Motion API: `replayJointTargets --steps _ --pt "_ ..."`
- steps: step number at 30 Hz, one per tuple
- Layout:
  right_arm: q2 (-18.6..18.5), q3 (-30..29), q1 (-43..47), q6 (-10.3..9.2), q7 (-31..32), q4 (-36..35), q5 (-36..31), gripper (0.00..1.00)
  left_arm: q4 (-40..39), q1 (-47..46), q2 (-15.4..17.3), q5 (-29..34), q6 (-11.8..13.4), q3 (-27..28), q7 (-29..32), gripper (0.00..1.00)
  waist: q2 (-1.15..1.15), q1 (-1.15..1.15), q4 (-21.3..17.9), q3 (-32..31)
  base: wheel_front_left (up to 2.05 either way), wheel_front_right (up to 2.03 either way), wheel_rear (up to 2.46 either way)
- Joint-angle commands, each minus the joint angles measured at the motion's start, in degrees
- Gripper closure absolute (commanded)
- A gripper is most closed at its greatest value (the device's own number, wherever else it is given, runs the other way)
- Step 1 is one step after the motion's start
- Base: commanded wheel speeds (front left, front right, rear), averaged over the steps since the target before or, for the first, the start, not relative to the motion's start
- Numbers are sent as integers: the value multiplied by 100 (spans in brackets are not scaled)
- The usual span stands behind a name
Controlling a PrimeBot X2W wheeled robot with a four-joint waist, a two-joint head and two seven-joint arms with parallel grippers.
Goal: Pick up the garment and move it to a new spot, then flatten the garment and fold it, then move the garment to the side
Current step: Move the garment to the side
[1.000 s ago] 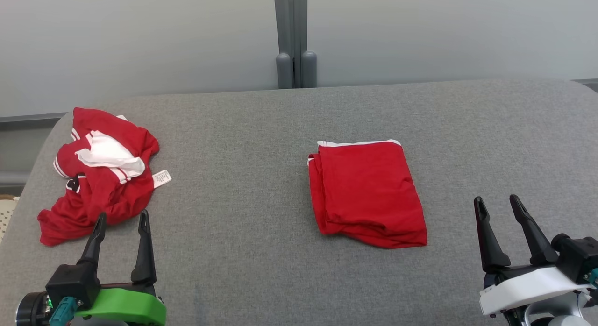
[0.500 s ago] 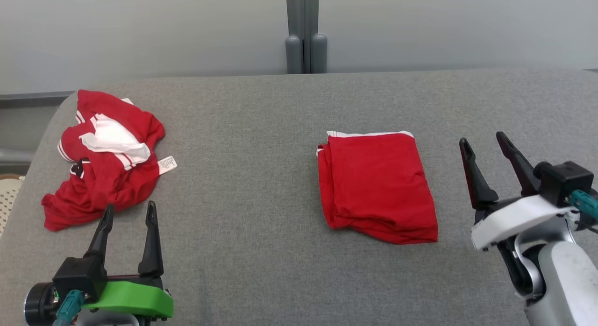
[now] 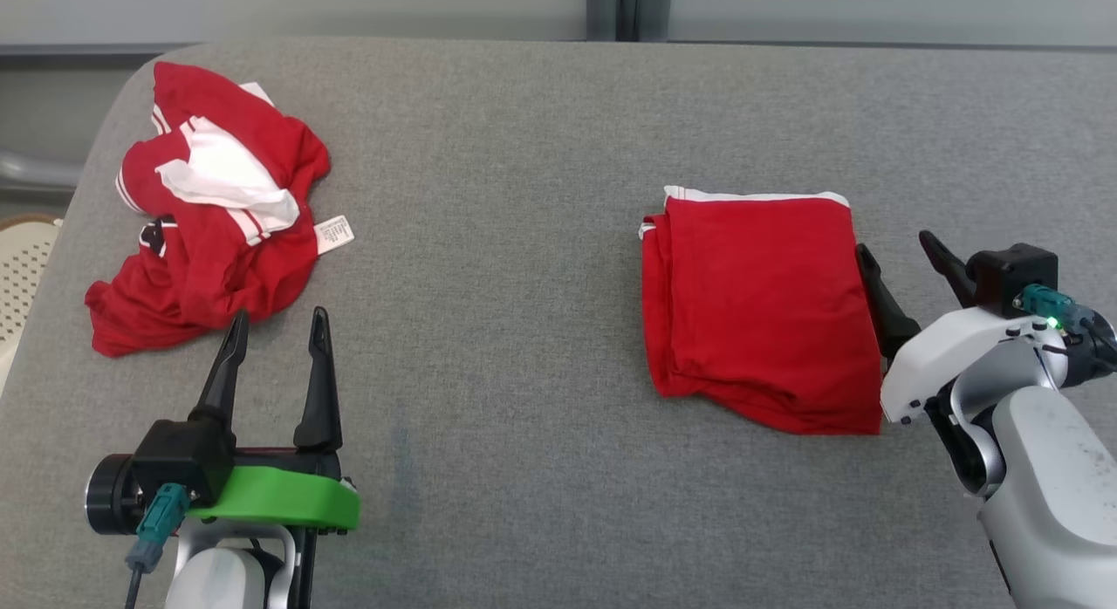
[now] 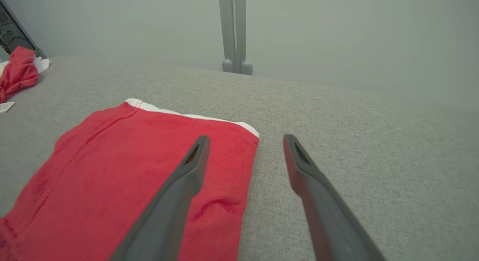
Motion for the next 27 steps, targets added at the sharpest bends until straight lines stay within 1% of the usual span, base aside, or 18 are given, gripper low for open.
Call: replayJointTargets --steps 1,5,13,14,15,16,18,22,26,27 --pt "17 26 -68 -6 -48 171 38 0 53 -121 -14 -5 1 2 -47 0 0 0 220 281 0 0 0" --pt "95 108 -103 -6 -156 651 149 0 174 -228 -42 -20 -18 -35 -113 0 0 0 248 375 0 0 0" --pt "226 346 -289 -7 -171 1542 261 0 352 -417 -111 -23 -27 -129 -182 0 0 0 254 522 0 0 0" --pt "259 396 -294 -7 -175 1599 303 47 372 -429 -119 -25 -27 -136 -188 0 0 0 254 520 0 0 0" --pt "303 438 -297 -6 -194 1650 388 97 387 -442 -125 -31 -23 -141 -201 0 0 0 252 515 0 0 0" --pt "314 469 -304 -6 -213 1676 445 100 397 -446 -130 -37 -16 -141 -209 0 0 0 246 509 0 0 0" --pt "251 554 -341 -8 -259 1722 485 100 410 -426 -135 -46 5 -125 -219 0 0 0 214 511 0 0 0" --pt "-28 698 -625 -16 -297 1700 520 100 357 -427 -114 -46 13 -96 -233 0 0 0 90 641 0 0 0" --pt "-416 999 -1163 -13 -209 1432 515 100 151 -567 -59 7 33 -75 -247 0 0 0 -167 1050 0 0 0" --pt "-584 1088 -1296 -11 -165 1371 512 100 110 -607 -42 23 26 -92 -246 0 0 0 -235 1180 0 0 0"
